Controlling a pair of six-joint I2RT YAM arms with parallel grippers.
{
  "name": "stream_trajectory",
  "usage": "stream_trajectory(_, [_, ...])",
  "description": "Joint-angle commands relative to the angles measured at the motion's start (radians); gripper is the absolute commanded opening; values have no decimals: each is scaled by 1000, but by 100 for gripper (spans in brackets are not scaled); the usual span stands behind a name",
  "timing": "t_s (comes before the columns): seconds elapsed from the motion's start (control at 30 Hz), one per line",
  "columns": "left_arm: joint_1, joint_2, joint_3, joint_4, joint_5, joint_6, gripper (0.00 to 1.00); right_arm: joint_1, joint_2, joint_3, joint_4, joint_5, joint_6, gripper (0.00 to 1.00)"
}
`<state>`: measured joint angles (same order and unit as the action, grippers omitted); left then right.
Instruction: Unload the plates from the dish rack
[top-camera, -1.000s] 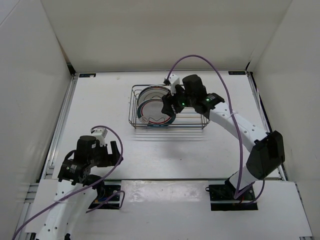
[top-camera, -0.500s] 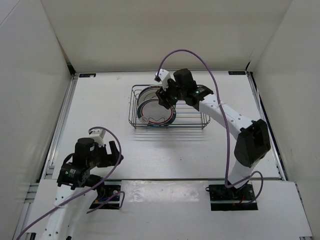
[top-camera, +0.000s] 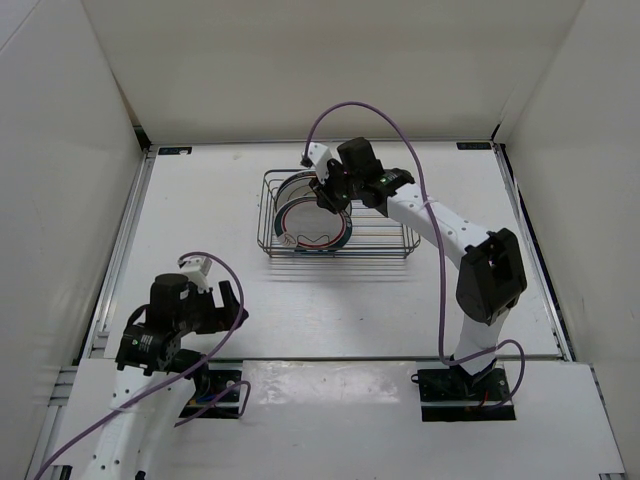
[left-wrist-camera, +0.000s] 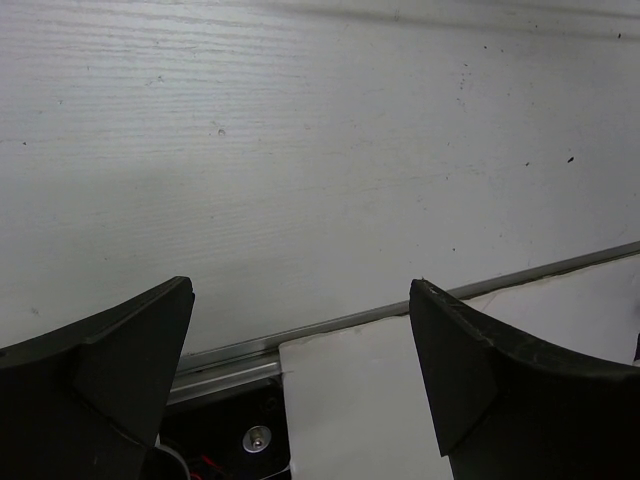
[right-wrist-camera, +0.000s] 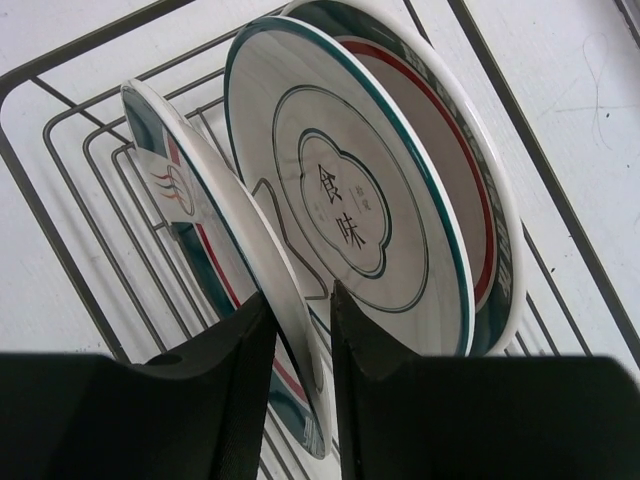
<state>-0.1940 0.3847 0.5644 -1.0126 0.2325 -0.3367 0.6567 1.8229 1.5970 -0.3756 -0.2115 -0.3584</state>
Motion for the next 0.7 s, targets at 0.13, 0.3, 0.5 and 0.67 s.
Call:
stream_trajectory(0.13, [30, 11, -1, 22, 36, 13, 100, 1, -24, 18, 38, 27, -24, 27])
stream_trajectory(0.3, [42, 19, -1, 25, 48, 19, 100, 0, -50, 15, 55, 50, -19, 25])
stream_trajectory(0.5, [57, 31, -3, 25, 70, 22, 100, 0, -91, 18, 75, 67, -25, 20])
stream_trajectory(0.67, [54, 33, -3, 29, 73, 24, 100, 3, -116, 20, 104, 106, -34, 16])
